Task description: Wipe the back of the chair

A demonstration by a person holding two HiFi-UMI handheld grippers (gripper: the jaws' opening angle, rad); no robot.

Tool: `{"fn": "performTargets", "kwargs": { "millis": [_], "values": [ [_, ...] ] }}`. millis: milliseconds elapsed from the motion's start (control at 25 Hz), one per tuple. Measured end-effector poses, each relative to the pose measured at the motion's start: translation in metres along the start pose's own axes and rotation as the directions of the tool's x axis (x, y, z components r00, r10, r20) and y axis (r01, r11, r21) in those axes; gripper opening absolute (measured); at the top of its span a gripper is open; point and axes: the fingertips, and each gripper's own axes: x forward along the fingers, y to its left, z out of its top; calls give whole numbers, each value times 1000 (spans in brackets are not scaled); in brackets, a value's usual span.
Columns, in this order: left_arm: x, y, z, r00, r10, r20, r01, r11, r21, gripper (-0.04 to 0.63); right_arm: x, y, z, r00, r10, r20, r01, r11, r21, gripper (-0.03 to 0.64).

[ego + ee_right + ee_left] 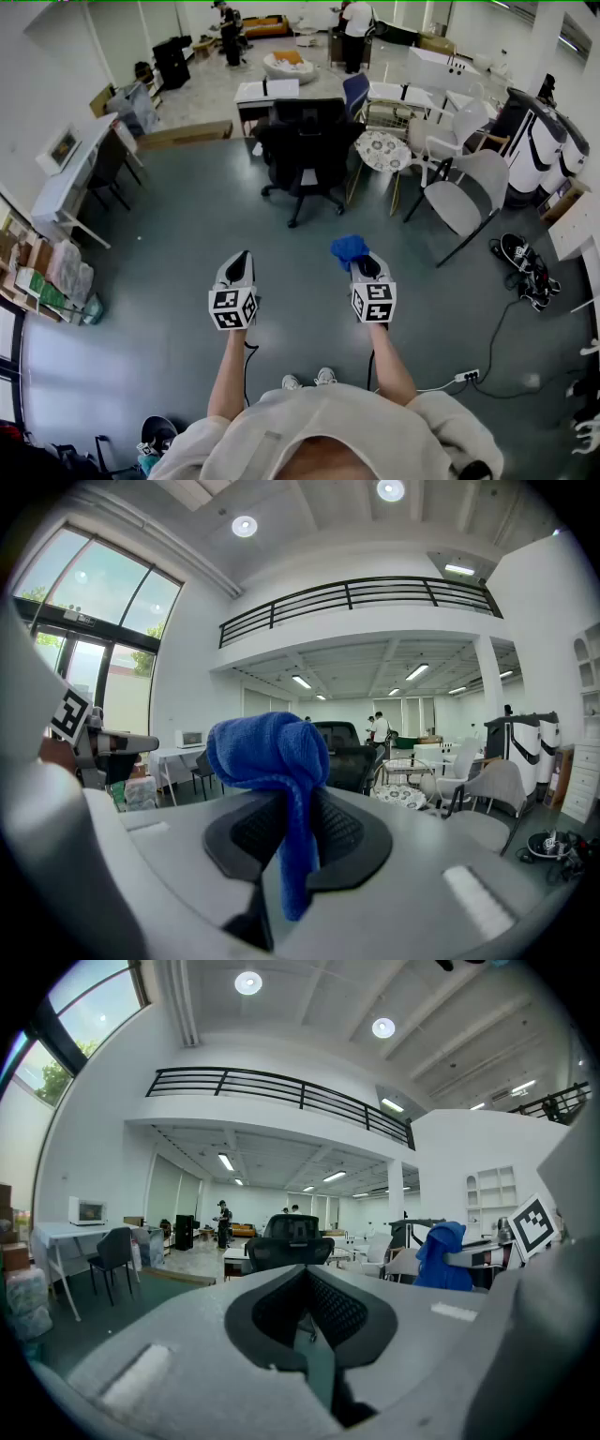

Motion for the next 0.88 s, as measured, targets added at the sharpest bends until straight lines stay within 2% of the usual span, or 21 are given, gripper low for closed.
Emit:
{"fn": "performTargets", "kwargs": {
  "millis": [320,560,880],
  "values": [
    [-3,2,-3,1000,-5,-7,5,1000,-5,5,-4,3,-6,1000,-4,-23,3,1000,-8,66],
    [4,15,1,1000,-19,0,19,1000,-6,5,0,2,1,1000,-26,3,26,1000,13,66],
    [8,29,1,996,-86,6,86,996,9,5,0,20,4,998,-60,5,60,998,-2,66]
  ]
}}
